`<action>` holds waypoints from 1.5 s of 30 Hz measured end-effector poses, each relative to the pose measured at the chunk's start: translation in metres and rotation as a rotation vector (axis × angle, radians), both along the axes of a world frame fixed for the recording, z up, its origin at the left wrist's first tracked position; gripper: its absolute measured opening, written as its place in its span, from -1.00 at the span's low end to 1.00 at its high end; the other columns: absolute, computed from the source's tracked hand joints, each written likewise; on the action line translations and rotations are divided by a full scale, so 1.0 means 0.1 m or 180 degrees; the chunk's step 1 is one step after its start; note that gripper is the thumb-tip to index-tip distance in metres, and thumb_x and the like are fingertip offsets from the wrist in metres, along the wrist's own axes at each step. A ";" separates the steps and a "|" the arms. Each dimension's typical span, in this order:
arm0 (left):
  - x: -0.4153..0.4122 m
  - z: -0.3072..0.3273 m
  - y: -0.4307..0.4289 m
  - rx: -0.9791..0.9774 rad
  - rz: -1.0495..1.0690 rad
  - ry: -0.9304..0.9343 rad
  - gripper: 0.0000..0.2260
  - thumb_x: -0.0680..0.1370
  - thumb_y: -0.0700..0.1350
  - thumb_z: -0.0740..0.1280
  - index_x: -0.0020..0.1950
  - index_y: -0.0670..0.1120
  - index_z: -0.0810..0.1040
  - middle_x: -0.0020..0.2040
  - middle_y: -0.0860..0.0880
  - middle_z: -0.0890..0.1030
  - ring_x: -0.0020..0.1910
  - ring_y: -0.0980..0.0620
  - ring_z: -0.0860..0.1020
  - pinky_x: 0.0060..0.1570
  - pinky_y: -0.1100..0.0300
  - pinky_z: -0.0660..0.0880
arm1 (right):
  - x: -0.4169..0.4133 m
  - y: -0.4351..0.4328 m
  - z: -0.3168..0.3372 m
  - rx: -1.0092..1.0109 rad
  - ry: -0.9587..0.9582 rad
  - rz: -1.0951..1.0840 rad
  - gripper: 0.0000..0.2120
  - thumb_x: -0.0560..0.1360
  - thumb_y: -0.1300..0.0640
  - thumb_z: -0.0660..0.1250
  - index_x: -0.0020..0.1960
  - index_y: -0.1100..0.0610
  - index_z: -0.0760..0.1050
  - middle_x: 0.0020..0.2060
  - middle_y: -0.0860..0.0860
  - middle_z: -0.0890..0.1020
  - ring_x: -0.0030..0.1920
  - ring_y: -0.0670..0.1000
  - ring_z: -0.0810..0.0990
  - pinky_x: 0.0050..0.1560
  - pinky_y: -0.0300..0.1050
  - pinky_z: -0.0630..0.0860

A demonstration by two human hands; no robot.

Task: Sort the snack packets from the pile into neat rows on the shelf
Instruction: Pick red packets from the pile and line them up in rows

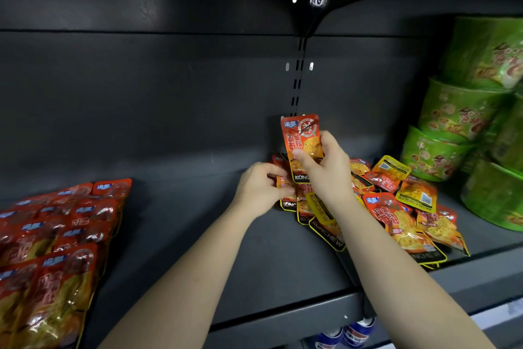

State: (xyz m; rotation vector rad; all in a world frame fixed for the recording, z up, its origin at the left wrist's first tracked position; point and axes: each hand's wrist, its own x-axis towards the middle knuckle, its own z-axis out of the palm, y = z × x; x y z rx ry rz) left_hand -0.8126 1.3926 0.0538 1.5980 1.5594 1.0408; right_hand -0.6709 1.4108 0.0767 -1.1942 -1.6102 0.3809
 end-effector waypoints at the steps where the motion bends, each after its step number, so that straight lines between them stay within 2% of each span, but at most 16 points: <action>1: -0.02 0.02 -0.02 0.0137 0.0164 0.0094 -0.72 0.32 -0.09 0.58 0.00 0.00 0.66 -0.08 0.04 0.65 -0.11 0.05 0.61 -0.04 0.13 0.56 | 0.00 -0.01 0.00 -0.0009 -0.0007 0.0006 -0.78 0.49 0.02 0.40 0.03 0.02 0.40 -0.20 -0.21 0.57 -0.17 -0.22 0.57 -0.23 -0.38 0.42; 4: -0.07 0.10 -0.07 0.0458 0.0375 0.0191 -0.81 0.32 -0.09 0.58 -0.12 0.01 0.67 -0.11 0.09 0.60 -0.20 0.11 0.57 -0.21 0.30 0.45 | -0.02 -0.03 0.01 0.0002 -0.0090 0.0060 -0.78 0.49 0.03 0.41 0.03 0.02 0.40 -0.19 -0.18 0.58 -0.18 -0.22 0.56 -0.24 -0.40 0.40; 7: -0.14 0.16 -0.13 0.0486 0.0364 0.0183 -0.81 0.35 -0.18 0.54 -0.15 0.06 0.63 -0.13 0.06 0.60 -0.24 0.13 0.53 -0.28 0.39 0.40 | -0.05 -0.07 0.00 0.0126 -0.0331 0.0246 -0.79 0.48 0.05 0.43 0.04 0.03 0.44 -0.19 -0.12 0.61 -0.22 -0.14 0.57 -0.24 -0.31 0.44; 11: -0.33 0.28 -0.19 0.0472 0.0433 0.0354 -0.79 0.43 -0.23 0.45 -0.16 0.09 0.59 -0.07 0.04 0.61 -0.14 0.07 0.56 -0.18 0.23 0.50 | -0.18 -0.13 0.01 0.0161 -0.0537 0.0391 -0.77 0.46 0.08 0.44 0.07 0.05 0.48 -0.17 -0.11 0.61 -0.18 -0.07 0.57 -0.17 -0.21 0.44; 17: -0.82 0.56 -0.43 0.0598 0.0514 0.0987 -0.75 0.49 -0.28 0.33 -0.10 0.10 0.56 -0.02 0.01 0.58 -0.04 -0.02 0.57 -0.04 0.06 0.56 | -0.49 -0.23 0.20 0.0311 -0.1030 0.0629 -0.74 0.50 0.02 0.39 0.11 0.13 0.49 -0.16 -0.09 0.59 -0.13 -0.05 0.57 -0.17 -0.20 0.40; 20: -1.14 0.68 -0.58 0.0643 0.0616 0.1457 -0.72 0.48 -0.31 0.27 -0.03 0.07 0.58 -0.05 0.07 0.56 0.00 -0.05 0.55 0.09 0.03 0.47 | -0.69 -0.27 0.28 0.0163 -0.1103 0.0659 -0.73 0.51 0.03 0.38 0.11 0.17 0.49 -0.11 0.00 0.63 -0.09 0.02 0.60 -0.08 -0.08 0.49; 23: -1.47 0.76 -0.69 0.0680 0.0805 0.1842 -0.66 0.45 -0.34 0.23 0.01 0.08 0.56 -0.05 0.07 0.59 0.05 -0.05 0.53 0.21 0.04 0.30 | -0.94 -0.29 0.28 0.0148 -0.1248 0.0644 -0.79 0.54 0.06 0.34 0.06 0.18 0.50 -0.07 0.05 0.63 -0.04 0.08 0.58 -0.06 -0.05 0.46; 26: -1.80 0.78 -0.78 0.0660 0.0953 0.2076 -0.62 0.42 -0.36 0.19 0.04 0.08 0.54 -0.10 0.08 0.55 0.07 -0.06 0.52 0.22 0.05 0.19 | -1.19 -0.33 0.28 0.0023 -0.1200 0.0643 -0.80 0.56 0.10 0.30 0.08 0.22 0.51 -0.02 0.11 0.62 0.03 0.12 0.55 0.00 -0.04 0.43; 28: -2.01 0.78 -0.82 0.0728 0.1046 0.2186 -0.61 0.41 -0.36 0.20 0.07 0.05 0.53 -0.04 0.04 0.59 0.11 -0.08 0.51 0.24 0.05 0.18 | -1.38 -0.38 0.27 -0.0104 -0.1180 0.0645 -0.79 0.56 0.11 0.30 0.09 0.24 0.51 -0.01 0.12 0.62 0.04 0.13 0.55 0.01 -0.03 0.43; 31: -2.28 0.76 -0.83 0.0997 0.1247 0.2443 -0.60 0.39 -0.34 0.22 0.13 0.02 0.54 0.05 -0.02 0.62 0.15 -0.13 0.50 0.25 0.03 0.19 | -1.67 -0.46 0.25 -0.0202 -0.1200 0.0699 -0.78 0.56 0.10 0.31 0.12 0.23 0.49 -0.01 0.11 0.62 0.03 0.12 0.56 -0.01 -0.05 0.44; 34: -2.48 0.70 -0.82 0.1291 0.1460 0.2575 -0.62 0.38 -0.35 0.24 0.11 -0.02 0.55 0.02 -0.07 0.62 0.11 -0.18 0.51 0.22 0.00 0.19 | -1.92 -0.51 0.22 -0.0315 -0.1108 0.0735 -0.77 0.56 0.10 0.31 0.17 0.19 0.47 0.02 0.09 0.63 0.05 0.10 0.58 0.01 -0.06 0.48; 38: -2.63 0.61 -0.84 0.1478 0.1642 0.2610 -0.62 0.34 -0.40 0.28 0.07 -0.09 0.57 0.00 -0.12 0.62 0.08 -0.22 0.51 0.18 -0.07 0.21 | -2.19 -0.53 0.18 -0.0496 -0.0964 0.0687 -0.68 0.57 0.09 0.30 0.27 0.18 0.43 0.08 0.07 0.63 0.09 0.09 0.59 -0.03 -0.17 0.43; 41: -2.67 0.55 -0.89 0.1479 0.1695 0.2580 -0.60 0.33 -0.41 0.30 0.09 -0.08 0.57 0.04 -0.10 0.63 0.14 -0.20 0.50 0.20 -0.10 0.21 | -2.35 -0.53 0.17 -0.0587 -0.0796 0.0622 -0.61 0.56 0.07 0.31 0.34 0.17 0.39 0.13 0.08 0.62 0.14 0.09 0.58 0.04 -0.17 0.45; 45: -2.68 0.51 -0.97 0.1274 0.1710 0.2480 -0.59 0.39 -0.39 0.30 0.11 0.02 0.53 0.07 0.03 0.59 0.18 -0.08 0.47 0.21 0.00 0.16 | -2.46 -0.55 0.09 -0.0652 -0.0544 0.0497 -0.63 0.54 0.07 0.34 0.30 0.15 0.41 0.11 0.05 0.62 0.12 0.07 0.58 0.06 -0.15 0.46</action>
